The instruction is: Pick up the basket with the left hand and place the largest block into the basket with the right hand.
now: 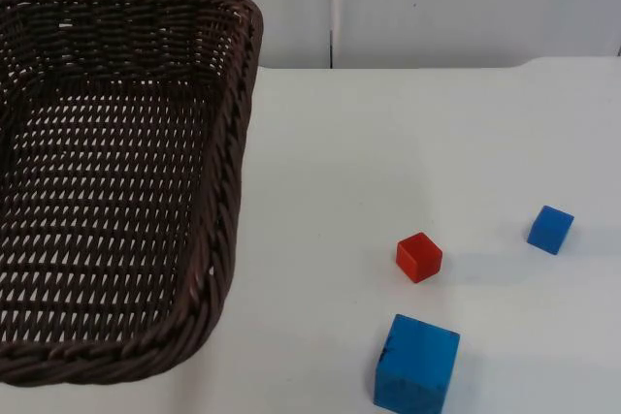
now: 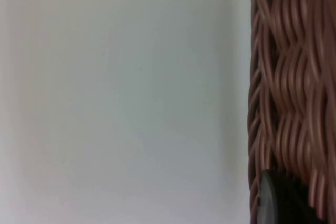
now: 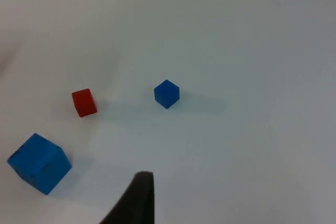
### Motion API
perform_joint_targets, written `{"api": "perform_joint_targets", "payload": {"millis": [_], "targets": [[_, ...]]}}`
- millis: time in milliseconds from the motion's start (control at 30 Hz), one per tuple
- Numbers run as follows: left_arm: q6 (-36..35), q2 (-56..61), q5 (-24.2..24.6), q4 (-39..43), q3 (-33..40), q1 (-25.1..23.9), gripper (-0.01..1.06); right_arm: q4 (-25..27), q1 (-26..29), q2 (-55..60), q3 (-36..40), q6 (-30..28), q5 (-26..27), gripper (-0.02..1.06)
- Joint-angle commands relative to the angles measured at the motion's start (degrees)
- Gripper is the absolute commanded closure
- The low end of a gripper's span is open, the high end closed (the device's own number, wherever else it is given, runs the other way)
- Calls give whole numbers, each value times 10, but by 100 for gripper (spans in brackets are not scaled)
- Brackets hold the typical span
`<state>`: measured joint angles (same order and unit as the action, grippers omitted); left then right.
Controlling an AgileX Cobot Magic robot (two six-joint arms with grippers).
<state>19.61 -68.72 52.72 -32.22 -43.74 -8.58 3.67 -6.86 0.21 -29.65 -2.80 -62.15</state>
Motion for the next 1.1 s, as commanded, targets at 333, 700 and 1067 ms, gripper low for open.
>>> {"api": "perform_joint_targets", "payload": {"millis": [333,700,1067], "targets": [[-1,8,-8,-12,1,-2,105,107,4,161,-27,-53,53,0],[-1,8,-6,-11,1,-2,105,169,4,356,-120,-133,75,0],[-1,8,-6,-11,1,-2,105,223,4,480,-161,-184,74,2]]}}
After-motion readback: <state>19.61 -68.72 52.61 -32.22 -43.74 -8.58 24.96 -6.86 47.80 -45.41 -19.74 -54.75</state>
